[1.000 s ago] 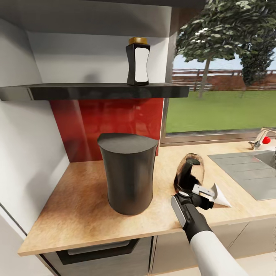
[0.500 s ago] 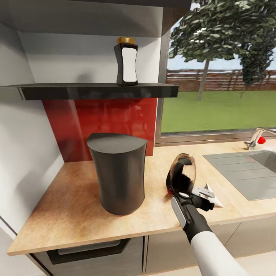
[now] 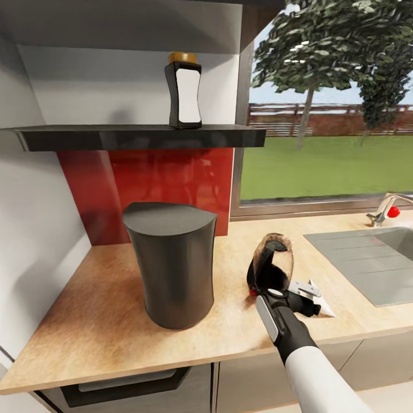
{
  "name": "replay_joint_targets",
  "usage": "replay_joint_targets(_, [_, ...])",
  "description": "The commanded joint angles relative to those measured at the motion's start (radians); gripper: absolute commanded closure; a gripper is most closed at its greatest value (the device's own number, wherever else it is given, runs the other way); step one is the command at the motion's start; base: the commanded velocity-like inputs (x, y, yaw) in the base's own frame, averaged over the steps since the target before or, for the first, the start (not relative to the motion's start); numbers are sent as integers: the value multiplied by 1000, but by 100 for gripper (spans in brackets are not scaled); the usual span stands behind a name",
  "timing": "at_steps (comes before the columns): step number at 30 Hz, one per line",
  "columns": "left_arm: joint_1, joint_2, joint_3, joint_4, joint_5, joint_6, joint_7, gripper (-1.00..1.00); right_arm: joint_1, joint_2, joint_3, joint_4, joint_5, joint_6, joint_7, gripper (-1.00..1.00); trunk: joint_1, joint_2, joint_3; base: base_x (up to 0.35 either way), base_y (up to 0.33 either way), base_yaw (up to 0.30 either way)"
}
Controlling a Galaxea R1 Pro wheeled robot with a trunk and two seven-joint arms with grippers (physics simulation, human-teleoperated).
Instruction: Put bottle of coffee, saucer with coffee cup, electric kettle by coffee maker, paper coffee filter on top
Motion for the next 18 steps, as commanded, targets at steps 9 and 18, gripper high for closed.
replay_joint_targets(9, [-1,0,0,2,0,-5,1,-100,-1,0,-2,38,-1,-36,-3,-100,1,-2,-2,6,-48,0])
replay_joint_targets(18, [-1,-1,0,2,1,-5,1,-100,-1,-2,-2,45,-1,-40,-3,-100,1,-2,-2,0,-94,0])
